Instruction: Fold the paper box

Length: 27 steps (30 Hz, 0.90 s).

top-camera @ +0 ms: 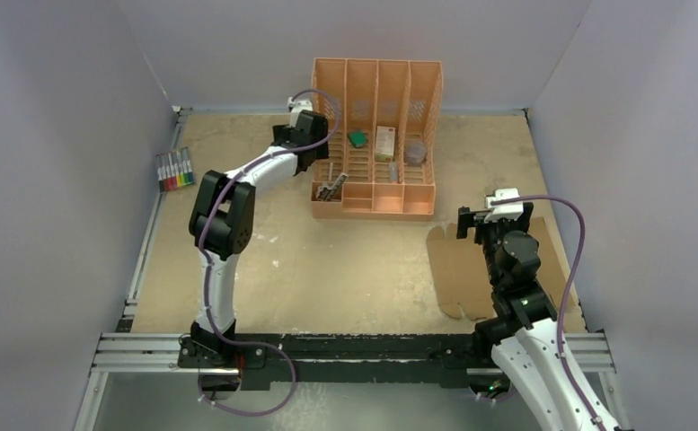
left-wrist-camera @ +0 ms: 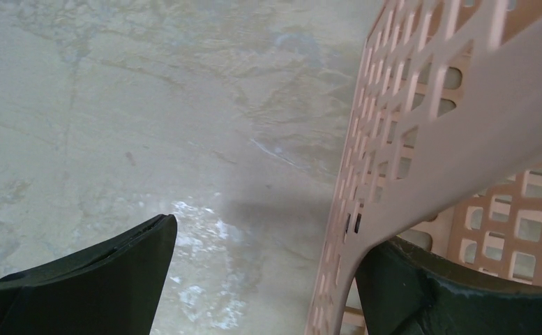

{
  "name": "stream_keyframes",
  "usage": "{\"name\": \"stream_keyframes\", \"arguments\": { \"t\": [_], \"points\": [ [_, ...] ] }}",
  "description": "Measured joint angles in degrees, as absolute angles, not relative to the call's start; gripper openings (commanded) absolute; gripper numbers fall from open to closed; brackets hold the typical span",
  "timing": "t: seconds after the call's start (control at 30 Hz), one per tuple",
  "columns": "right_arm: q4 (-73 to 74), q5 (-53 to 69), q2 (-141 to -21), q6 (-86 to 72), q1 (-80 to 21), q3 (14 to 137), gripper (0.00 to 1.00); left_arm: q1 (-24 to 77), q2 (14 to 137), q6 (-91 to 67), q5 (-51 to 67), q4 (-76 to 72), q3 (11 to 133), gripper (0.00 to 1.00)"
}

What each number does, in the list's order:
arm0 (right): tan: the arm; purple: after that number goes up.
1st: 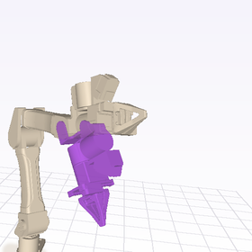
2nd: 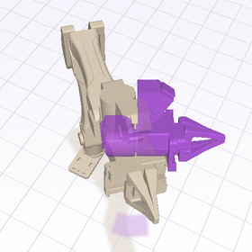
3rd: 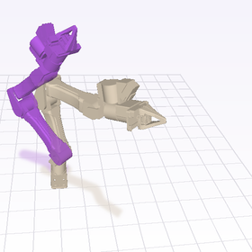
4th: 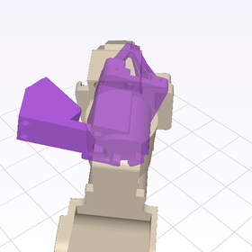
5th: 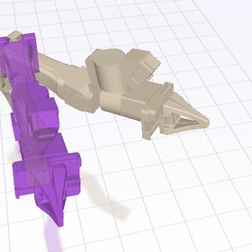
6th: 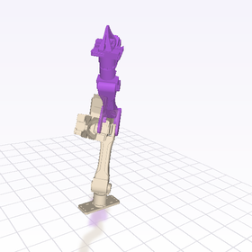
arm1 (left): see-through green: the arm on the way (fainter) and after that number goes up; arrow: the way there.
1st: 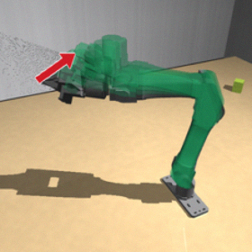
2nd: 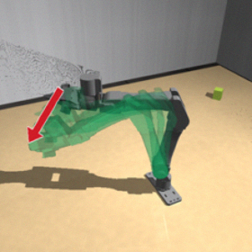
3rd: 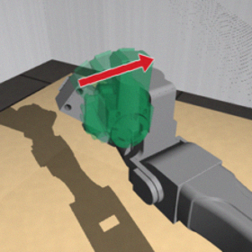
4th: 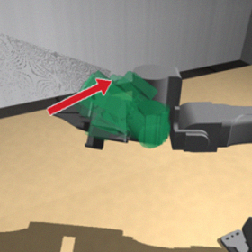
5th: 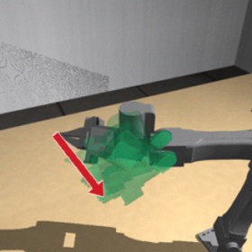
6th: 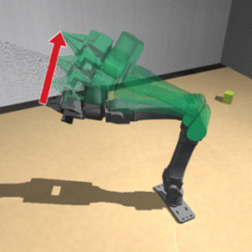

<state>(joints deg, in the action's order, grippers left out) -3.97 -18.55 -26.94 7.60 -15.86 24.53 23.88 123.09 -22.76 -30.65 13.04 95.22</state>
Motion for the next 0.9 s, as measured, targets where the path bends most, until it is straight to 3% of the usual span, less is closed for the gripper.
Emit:
{"name": "stream_keyframes", "arguments": {
  "t": [0.9],
  "points": [
    [-2.15,-18.35,-32.29,8.1,-15.86,26.68,0.99,-5.13,119.96,-12.86,-31.59,16.73,94.02,0.92]
  ]
}}
